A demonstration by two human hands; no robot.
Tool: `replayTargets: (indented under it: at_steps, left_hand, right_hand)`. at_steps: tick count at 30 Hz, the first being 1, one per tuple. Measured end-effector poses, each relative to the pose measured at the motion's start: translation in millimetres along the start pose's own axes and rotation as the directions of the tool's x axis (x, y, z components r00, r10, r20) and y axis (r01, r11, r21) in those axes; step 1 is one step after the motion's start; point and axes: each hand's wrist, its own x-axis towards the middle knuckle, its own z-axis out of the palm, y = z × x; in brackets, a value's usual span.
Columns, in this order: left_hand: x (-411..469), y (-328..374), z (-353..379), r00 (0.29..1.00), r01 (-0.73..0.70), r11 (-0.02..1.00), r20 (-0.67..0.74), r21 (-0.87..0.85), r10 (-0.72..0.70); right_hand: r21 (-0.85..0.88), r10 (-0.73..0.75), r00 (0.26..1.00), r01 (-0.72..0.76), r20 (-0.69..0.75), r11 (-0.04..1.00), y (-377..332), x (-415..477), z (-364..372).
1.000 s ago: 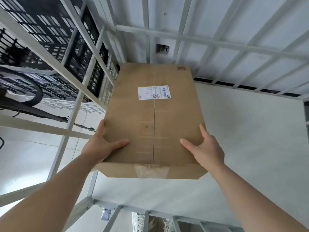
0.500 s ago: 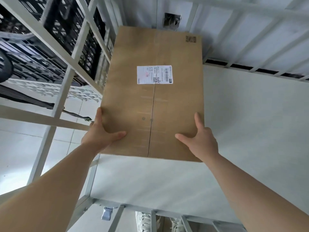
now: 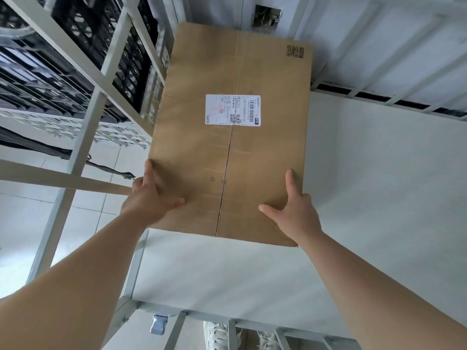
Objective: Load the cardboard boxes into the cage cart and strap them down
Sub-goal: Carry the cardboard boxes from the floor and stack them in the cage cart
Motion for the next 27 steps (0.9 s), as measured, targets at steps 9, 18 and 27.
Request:
replayTargets:
  at_steps: [9, 18, 27]
  left_hand:
    - [-57.7, 63.0, -27.7, 0.946, -0.237, 0.942, -0.163, 0.236, 0.279]
    - [-187.7, 153.8, -118.0, 0.735, -0.533, 0.796, -0.308, 0.286, 0.604]
    - [-347.6, 237.3, -210.2, 0.49, -0.677, 0.596, -0.341, 0.431, 0.802]
  right_hand:
    - [-0.176, -0.233, 0.962, 0.207, -0.142, 0.962, -42.1, -26.9, -45.9]
    - [-0.295, -0.475, 0.844, 0.401, -0.249, 0.867, -85.4, -104.7, -204.3]
    - [-0.341, -0.473, 0.771, 0.348, -0.426, 0.873, -75.8, -244.2, -356.4]
